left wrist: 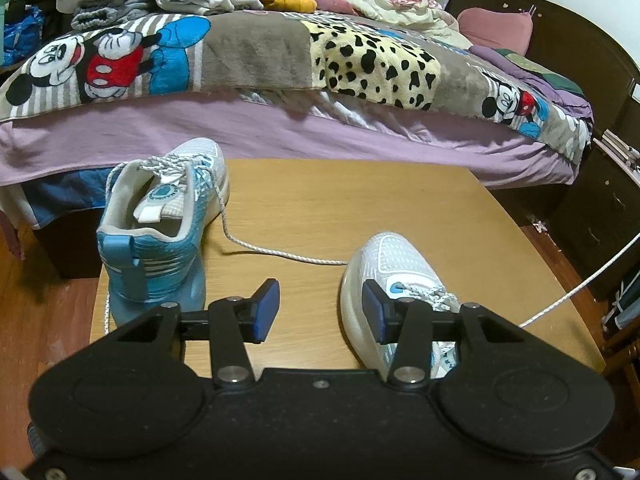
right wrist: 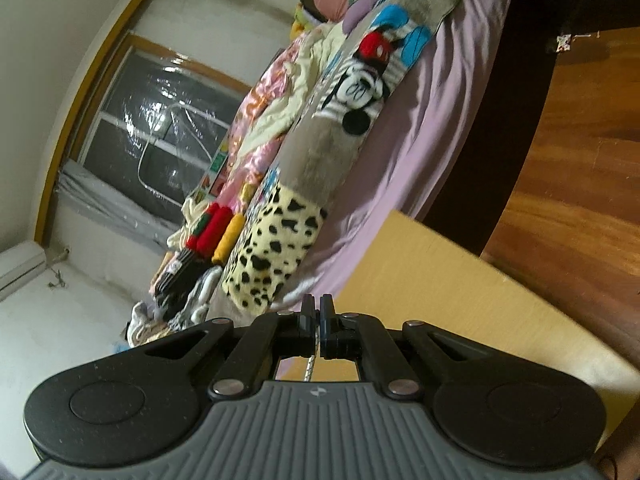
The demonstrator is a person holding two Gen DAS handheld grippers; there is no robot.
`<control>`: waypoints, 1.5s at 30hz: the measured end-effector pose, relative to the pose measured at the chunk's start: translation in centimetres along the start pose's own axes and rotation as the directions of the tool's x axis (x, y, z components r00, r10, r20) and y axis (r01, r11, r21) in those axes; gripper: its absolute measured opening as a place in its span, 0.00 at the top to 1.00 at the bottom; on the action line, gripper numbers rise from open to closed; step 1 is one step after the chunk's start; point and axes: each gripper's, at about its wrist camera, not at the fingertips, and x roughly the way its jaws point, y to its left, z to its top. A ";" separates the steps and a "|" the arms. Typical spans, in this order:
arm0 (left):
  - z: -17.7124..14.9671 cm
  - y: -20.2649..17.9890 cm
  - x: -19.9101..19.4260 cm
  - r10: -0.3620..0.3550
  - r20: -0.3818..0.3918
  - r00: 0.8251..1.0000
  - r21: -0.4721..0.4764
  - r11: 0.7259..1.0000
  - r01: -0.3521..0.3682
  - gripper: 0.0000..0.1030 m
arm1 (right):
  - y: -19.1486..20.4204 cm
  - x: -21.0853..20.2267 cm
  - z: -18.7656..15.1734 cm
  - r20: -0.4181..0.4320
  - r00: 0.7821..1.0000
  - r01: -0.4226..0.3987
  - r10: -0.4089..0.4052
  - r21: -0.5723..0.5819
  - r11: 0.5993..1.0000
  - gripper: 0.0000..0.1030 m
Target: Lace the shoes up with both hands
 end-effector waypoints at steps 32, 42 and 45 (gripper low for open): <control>1.3 -0.2 0.5 -0.035 0.021 0.999 -0.064 0.997 0.036 0.35 | 5.3 5.3 -6.8 -0.272 0.953 0.042 -0.135 -0.321 0.946 0.09; -0.2 -2.7 -8.7 -0.055 0.053 0.997 -0.071 0.996 0.059 0.16 | 10.5 3.8 -10.0 -0.323 0.918 0.072 -0.229 -0.433 0.899 0.00; -1.6 -4.0 -12.1 -0.045 0.037 0.998 -0.079 0.996 0.047 0.09 | 12.3 0.6 -11.7 -0.336 0.904 0.069 -0.264 -0.496 0.866 0.00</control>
